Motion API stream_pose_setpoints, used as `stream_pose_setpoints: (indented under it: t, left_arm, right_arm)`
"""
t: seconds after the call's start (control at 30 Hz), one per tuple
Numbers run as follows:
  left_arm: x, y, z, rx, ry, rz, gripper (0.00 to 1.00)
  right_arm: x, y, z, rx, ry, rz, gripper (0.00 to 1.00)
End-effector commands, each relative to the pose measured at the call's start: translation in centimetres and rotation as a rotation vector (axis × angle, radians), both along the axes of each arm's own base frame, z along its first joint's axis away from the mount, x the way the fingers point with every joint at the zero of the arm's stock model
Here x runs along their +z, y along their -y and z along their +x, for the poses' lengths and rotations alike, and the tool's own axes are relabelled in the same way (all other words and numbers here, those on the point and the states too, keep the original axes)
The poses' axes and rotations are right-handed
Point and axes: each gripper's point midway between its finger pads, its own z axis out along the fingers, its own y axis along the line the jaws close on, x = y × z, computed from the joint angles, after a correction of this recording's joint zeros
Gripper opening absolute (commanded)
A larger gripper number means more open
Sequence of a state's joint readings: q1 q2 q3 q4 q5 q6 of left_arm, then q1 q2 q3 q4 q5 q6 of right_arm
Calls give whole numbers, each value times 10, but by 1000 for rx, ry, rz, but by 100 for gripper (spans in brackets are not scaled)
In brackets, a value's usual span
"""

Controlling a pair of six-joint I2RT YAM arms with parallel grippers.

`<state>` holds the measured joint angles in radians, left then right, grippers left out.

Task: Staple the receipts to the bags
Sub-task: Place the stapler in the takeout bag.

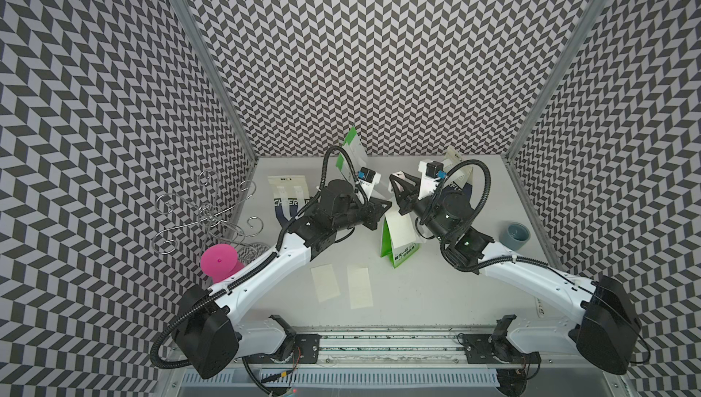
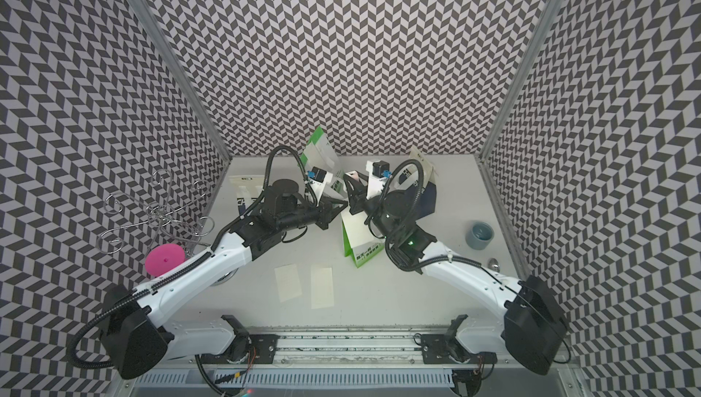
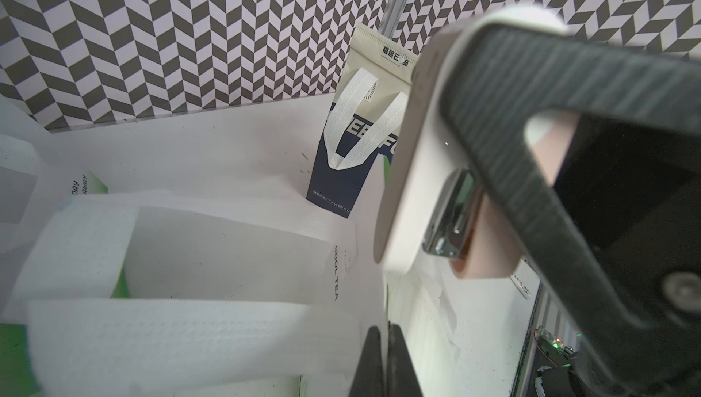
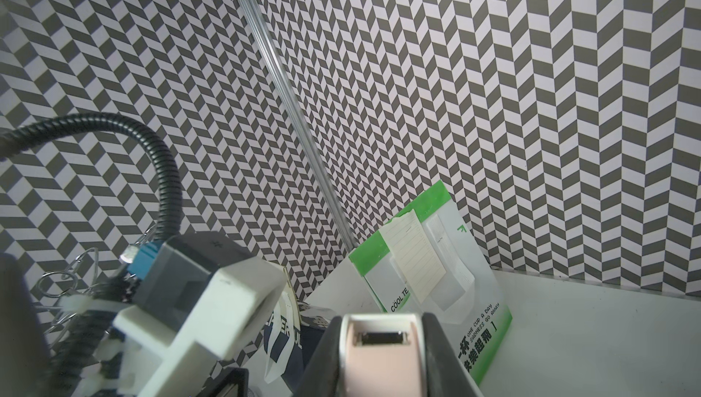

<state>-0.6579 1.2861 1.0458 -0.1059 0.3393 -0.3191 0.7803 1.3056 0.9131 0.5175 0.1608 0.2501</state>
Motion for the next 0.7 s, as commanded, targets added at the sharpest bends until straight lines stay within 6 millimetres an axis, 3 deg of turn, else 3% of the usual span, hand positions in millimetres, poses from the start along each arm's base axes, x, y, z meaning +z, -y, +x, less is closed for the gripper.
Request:
stream_pose_setpoints:
  t: [0.0, 0.67]
  left_arm:
    - [24, 0, -2, -5, 29, -60, 0]
    - [29, -3, 2, -5, 8, -104, 0]
  right_arm:
    - [13, 1, 0, -8, 48, 31, 5]
    - [-17, -7, -5, -14, -14, -26, 5]
